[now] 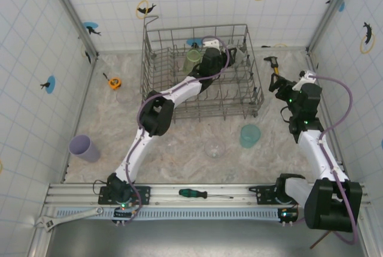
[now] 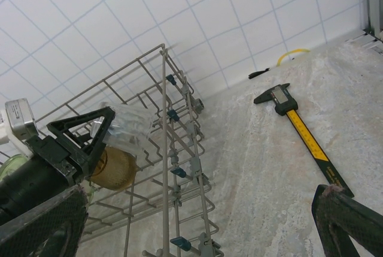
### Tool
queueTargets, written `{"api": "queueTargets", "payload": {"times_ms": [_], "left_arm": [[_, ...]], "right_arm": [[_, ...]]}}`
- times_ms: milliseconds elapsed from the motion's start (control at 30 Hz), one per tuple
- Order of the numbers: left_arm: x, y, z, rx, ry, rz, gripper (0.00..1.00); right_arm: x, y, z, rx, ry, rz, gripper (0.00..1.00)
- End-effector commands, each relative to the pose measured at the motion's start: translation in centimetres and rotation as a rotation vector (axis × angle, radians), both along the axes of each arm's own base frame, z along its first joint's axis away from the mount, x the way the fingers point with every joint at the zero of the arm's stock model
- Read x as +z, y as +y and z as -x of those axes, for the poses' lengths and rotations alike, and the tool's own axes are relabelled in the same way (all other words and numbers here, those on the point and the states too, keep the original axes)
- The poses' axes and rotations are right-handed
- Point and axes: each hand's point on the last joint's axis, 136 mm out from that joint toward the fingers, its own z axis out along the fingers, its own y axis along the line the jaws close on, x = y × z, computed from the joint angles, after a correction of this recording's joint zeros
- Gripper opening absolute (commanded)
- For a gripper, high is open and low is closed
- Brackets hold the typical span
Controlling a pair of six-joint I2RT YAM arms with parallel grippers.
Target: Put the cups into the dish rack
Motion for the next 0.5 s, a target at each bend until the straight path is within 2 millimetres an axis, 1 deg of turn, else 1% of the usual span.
{"api": "queueTargets", "payload": {"times_ms": [0,67,133,267,367,400,467], "left_arm": [[-0.7,-1.5,0.4,-0.028,0.006,0.044,0.0],[-0.7,-1.5,0.4,-0.027,0.003,0.047,0.0],[-0.6,-1.5,0.4,-0.027,0.0,0.049,0.03],[-0.8,-1.9,0.6,-0.034,0.002,0.06,0.03],[-0.7,-2.4,1.0,-0.049,0.003,0.067,0.02],[-0.7,-2.6,1.2,-0.052,0.0,0.068,0.0],[-0.5,-2.9,1.4,-0.057,-0.004,0.067,0.0]], "right_arm": [[0.4,0.0,0.1,0.004,-0.033,-0.002,1.0],[0.4,0.0,0.1,0.003,-0.033,-0.001,1.0],[0.4,0.0,0.1,0.003,-0.032,-0.001,1.0],[0.3,0.2,0.0,0.009,-0.03,-0.002,1.0],[0.3,0.2,0.0,0.01,-0.031,-0.002,1.0],[0.2,0.2,0.0,0.01,-0.028,-0.001,1.0],[0.2,0.2,0.0,0.009,-0.029,-0.002,1.0]]}}
